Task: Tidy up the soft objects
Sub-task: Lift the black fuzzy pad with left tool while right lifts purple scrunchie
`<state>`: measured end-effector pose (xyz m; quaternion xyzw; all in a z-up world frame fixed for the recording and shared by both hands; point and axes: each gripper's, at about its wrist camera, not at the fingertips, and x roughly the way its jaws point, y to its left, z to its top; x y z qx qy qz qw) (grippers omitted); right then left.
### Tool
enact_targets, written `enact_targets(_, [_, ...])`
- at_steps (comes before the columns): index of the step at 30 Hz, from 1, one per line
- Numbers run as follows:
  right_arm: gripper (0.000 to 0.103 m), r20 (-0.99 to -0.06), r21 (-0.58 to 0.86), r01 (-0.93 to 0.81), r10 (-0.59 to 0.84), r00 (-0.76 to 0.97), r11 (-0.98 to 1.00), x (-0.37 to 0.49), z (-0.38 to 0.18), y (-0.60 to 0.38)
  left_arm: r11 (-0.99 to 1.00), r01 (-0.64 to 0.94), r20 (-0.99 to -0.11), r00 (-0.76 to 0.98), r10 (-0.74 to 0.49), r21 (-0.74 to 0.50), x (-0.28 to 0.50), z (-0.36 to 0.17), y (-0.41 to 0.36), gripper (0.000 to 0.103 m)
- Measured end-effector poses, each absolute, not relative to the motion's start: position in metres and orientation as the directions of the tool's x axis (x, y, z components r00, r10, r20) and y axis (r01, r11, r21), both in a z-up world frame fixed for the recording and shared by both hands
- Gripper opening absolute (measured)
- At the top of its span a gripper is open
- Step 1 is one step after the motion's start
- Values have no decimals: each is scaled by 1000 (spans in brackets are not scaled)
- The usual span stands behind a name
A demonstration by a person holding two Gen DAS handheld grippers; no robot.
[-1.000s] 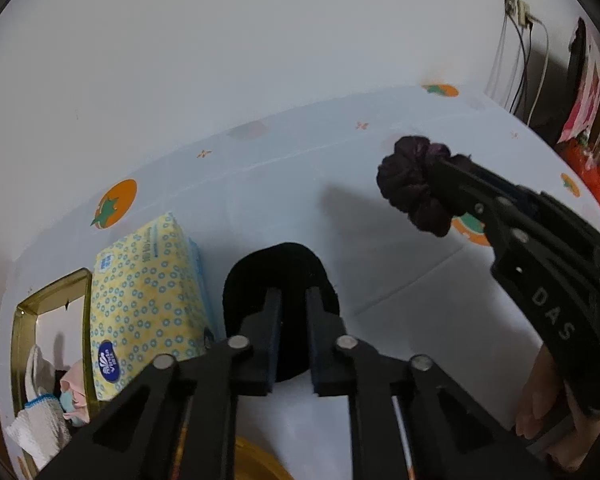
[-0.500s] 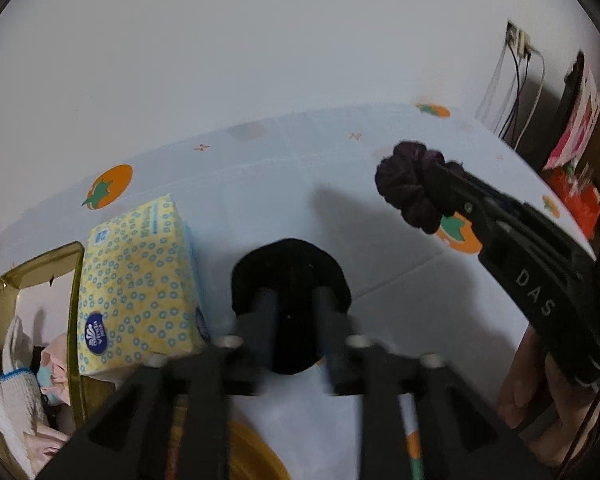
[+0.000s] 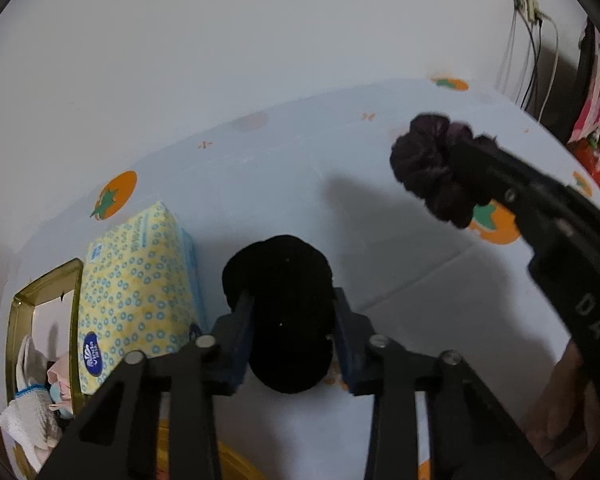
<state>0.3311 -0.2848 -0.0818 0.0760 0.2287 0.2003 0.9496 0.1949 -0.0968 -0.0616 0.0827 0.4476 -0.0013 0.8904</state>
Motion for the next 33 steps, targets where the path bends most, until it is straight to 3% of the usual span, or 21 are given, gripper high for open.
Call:
enact_targets(13, [20,-352,166,-390,424,834,906,316,-77,-276,997,73,-710,704,-26,35,166,-37,-85,31])
enact_targets(33, [20,-298,84,-436,440,847,896,294,-74,-267,997,7,-576,817,40,79,137,-30,-89,31])
